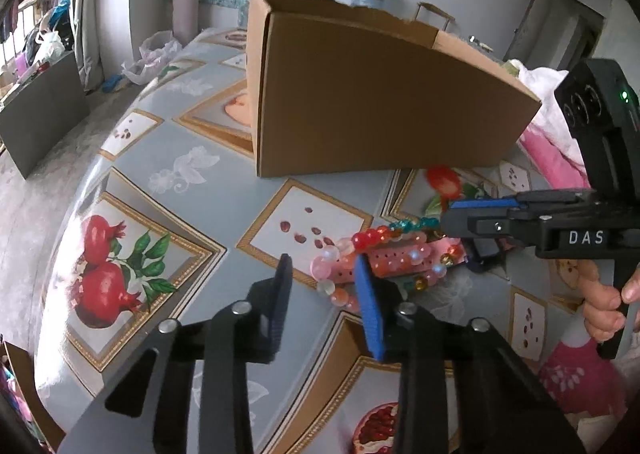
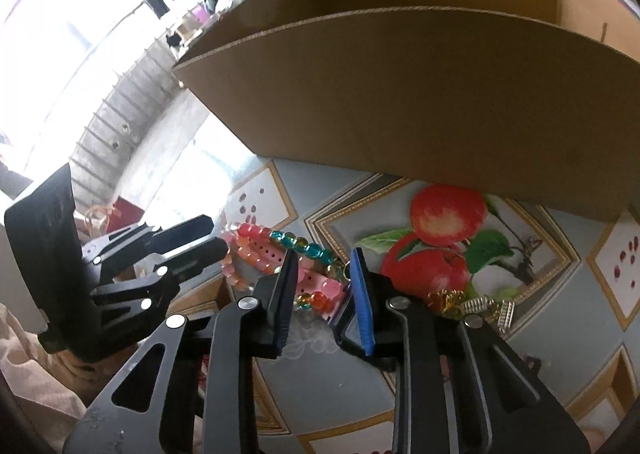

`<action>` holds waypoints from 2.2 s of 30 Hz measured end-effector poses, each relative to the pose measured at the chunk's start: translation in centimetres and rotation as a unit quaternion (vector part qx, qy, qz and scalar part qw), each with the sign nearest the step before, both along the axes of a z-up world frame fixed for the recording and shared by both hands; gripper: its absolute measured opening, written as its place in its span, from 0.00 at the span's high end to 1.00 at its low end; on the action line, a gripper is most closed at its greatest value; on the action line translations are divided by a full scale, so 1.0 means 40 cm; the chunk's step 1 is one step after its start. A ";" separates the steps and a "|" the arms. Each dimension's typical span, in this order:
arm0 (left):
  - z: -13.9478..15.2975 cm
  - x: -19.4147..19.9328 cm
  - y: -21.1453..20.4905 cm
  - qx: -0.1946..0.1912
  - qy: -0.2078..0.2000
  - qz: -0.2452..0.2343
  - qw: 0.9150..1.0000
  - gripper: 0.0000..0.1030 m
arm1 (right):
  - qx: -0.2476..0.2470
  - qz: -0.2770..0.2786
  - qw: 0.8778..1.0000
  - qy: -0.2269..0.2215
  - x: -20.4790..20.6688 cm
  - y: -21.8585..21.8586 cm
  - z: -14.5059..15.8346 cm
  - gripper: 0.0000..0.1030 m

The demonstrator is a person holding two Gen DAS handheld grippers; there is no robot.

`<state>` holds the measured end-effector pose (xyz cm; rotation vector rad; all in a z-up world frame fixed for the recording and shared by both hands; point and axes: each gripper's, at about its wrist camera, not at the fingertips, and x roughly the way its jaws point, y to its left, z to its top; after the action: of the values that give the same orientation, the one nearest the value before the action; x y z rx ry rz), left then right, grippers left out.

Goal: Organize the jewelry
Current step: 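Move the left tool to the multicolour beaded bracelet and close on it, then lift the bracelet with the left tool and carry it over the cardboard box, then open the left tool to drop the bracelet into the box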

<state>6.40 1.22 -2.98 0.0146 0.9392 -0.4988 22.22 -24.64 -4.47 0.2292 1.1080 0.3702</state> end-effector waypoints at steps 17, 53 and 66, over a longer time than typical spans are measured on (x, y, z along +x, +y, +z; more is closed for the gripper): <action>-0.010 0.014 -0.025 0.031 -0.007 -0.012 0.999 0.90 | -0.079 0.042 0.996 -0.011 0.044 0.101 -0.023 0.93; 0.311 0.508 -0.233 0.075 -0.040 -0.026 0.996 0.91 | 0.022 -0.041 0.999 -0.023 0.459 -0.110 0.197 0.93; 0.224 0.605 -0.248 0.127 0.006 0.005 0.992 0.83 | 0.078 -0.061 0.991 0.085 0.558 -0.158 0.087 0.77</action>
<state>30.61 -8.69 5.97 0.2376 1.0087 -0.3676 44.54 -30.94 -1.00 0.4730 1.2276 0.3329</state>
